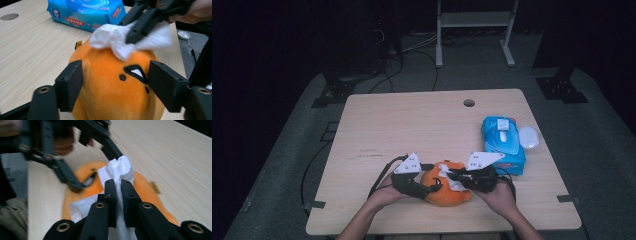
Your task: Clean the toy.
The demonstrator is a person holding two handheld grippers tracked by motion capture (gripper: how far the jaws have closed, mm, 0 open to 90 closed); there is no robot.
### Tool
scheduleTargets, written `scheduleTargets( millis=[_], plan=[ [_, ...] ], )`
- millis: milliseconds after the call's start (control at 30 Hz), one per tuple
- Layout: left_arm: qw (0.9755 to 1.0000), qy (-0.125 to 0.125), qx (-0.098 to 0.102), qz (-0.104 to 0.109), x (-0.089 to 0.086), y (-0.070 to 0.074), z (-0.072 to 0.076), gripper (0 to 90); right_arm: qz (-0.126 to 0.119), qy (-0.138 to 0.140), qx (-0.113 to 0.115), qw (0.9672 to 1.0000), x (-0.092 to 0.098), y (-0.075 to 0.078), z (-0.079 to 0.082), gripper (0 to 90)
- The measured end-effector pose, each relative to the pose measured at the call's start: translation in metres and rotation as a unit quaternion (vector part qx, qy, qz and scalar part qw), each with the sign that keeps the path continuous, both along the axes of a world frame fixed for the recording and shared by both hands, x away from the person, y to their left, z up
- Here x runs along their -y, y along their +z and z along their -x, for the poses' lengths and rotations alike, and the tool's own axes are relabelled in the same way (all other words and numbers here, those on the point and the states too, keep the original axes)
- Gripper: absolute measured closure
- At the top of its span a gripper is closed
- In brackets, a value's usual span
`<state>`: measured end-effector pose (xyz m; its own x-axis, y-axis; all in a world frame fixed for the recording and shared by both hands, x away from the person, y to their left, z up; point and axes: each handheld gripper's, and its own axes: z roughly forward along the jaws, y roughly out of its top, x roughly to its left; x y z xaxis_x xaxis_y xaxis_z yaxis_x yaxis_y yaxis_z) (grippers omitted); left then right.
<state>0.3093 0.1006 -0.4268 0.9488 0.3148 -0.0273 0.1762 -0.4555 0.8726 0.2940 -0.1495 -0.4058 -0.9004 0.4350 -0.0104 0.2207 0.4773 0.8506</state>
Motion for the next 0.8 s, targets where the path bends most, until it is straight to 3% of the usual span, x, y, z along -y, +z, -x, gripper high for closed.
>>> scheduleTargets(
  millis=[133,233,267,433,533,600,667,800],
  plan=[
    [0.9998,-0.002,0.011,-0.016,-0.003,-0.004,0.001,36.4,0.007,0.011,0.003,0.9999,-0.004,-0.001,0.001,83.5],
    [0.9997,0.001,0.012,-0.021,-0.005,-0.006,-0.001,38.3,0.006,0.002,-0.002,1.0000,0.003,-0.002,-0.004,83.4],
    [0.9998,0.005,0.001,-0.018,-0.010,-0.008,-0.004,38.4,0.004,-0.006,-0.008,0.9999,0.009,-0.004,-0.007,83.5],
    [0.9999,0.003,-0.007,-0.015,-0.013,-0.009,-0.005,36.9,0.001,-0.026,-0.021,0.9995,0.023,-0.009,-0.011,83.5],
    [1.0000,0.000,-0.006,-0.003,-0.012,0.000,-0.005,30.0,0.004,-0.025,-0.015,0.9996,0.019,-0.009,-0.009,83.4],
    [0.9996,-0.008,0.001,0.027,-0.008,0.006,-0.003,30.8,-0.002,-0.014,-0.007,0.9999,0.011,-0.005,-0.005,83.4],
    [0.9998,-0.015,0.014,0.008,-0.003,0.003,-0.001,37.6,-0.002,-0.003,0.001,1.0000,0.004,-0.002,-0.001,83.4],
    [1.0000,-0.006,-0.003,0.004,-0.004,-0.005,-0.004,42.7,0.010,0.001,0.006,0.9999,0.000,-0.004,-0.002,83.4]
  ],
)
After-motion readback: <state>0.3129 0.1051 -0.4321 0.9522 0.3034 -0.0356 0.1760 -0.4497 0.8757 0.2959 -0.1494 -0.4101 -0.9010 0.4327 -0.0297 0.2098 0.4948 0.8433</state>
